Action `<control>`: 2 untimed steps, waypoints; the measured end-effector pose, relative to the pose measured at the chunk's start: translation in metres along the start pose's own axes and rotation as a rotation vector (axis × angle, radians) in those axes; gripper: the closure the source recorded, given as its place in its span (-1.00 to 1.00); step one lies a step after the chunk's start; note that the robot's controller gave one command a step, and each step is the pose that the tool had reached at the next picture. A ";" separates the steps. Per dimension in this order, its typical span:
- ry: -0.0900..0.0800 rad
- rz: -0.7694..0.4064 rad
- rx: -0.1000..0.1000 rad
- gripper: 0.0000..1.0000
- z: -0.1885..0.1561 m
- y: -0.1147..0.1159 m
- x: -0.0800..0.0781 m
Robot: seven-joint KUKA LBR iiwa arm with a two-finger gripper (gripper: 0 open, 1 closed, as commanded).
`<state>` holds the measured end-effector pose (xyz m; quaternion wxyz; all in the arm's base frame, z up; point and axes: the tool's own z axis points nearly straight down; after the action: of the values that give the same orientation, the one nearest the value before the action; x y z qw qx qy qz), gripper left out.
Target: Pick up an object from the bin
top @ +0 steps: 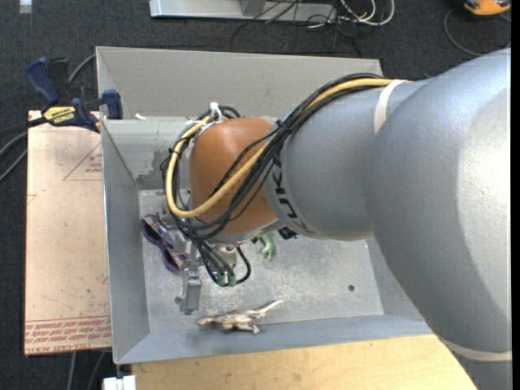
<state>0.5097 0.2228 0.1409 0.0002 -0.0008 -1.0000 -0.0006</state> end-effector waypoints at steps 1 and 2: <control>-0.006 -0.056 -0.002 -1.00 0.071 -0.024 0.014; -0.001 -0.002 -0.001 -1.00 0.066 -0.043 0.005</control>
Offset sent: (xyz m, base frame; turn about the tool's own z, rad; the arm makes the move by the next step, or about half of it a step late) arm -0.0052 -0.0428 -0.0658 -0.0031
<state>0.5048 0.1801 0.0746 -0.0003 0.0003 -1.0000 -0.0013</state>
